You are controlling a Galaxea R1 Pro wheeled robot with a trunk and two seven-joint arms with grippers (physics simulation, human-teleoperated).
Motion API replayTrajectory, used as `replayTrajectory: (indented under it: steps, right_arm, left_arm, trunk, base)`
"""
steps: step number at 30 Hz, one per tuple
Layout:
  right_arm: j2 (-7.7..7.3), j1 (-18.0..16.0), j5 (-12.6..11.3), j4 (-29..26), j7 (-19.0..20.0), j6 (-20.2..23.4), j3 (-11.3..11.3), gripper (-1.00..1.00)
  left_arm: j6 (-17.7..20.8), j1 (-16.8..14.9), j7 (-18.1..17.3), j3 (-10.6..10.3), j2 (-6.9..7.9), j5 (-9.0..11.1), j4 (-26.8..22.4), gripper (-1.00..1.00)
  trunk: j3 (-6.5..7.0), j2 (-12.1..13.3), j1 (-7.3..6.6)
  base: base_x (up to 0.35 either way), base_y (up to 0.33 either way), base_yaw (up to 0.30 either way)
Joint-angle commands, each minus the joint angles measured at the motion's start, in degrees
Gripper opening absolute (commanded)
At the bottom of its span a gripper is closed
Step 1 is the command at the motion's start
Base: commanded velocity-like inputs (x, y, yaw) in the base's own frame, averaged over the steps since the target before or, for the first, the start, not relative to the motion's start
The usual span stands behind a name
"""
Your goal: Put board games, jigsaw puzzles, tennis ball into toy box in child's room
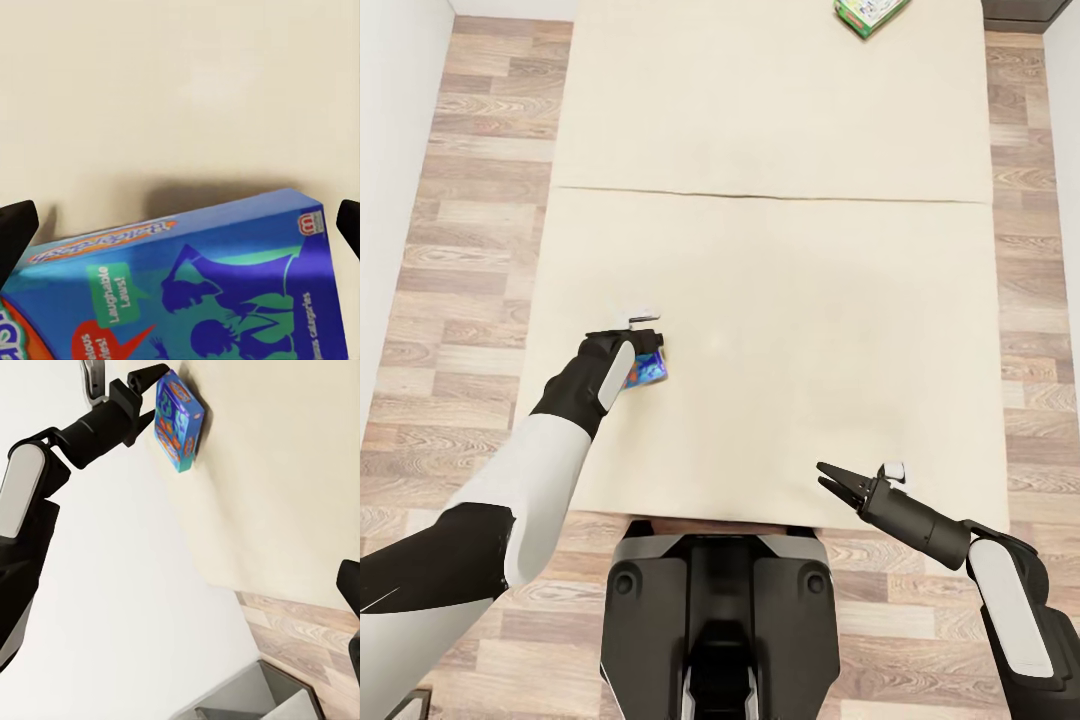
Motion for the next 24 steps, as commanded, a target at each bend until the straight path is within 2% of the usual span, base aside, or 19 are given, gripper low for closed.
replayTrajectory:
  steps: [1, 8, 24]
  right_arm:
    - [0.00, 0.0, 0.2, 0.0, 0.3, 0.3, -0.1, 1.00]
    - [0.00, 0.0, 0.2, 0.0, 0.3, 0.3, -0.1, 1.00]
    - [-0.06, 0.0, 0.2, 0.0, 0.4, 0.2, -0.1, 1.00]
  left_arm:
    - [0.2, 0.0, 0.5, -0.2, 0.04, 0.6, -0.1, 1.00]
    - [0.1, 0.0, 0.5, -0.2, 0.05, 0.6, -0.1, 1.00]
    - [0.1, 0.1, 0.5, -0.2, 0.05, 0.6, -0.1, 1.00]
  trunk:
    - [-0.07, -0.1, 0.03]
    - [-0.11, -0.1, 0.03]
    - [-0.11, -0.1, 0.03]
  base:
    - [0.000, 0.000, 0.000]
    - [-0.005, -0.001, 0.000]
    - [-0.104, -0.037, 0.000]
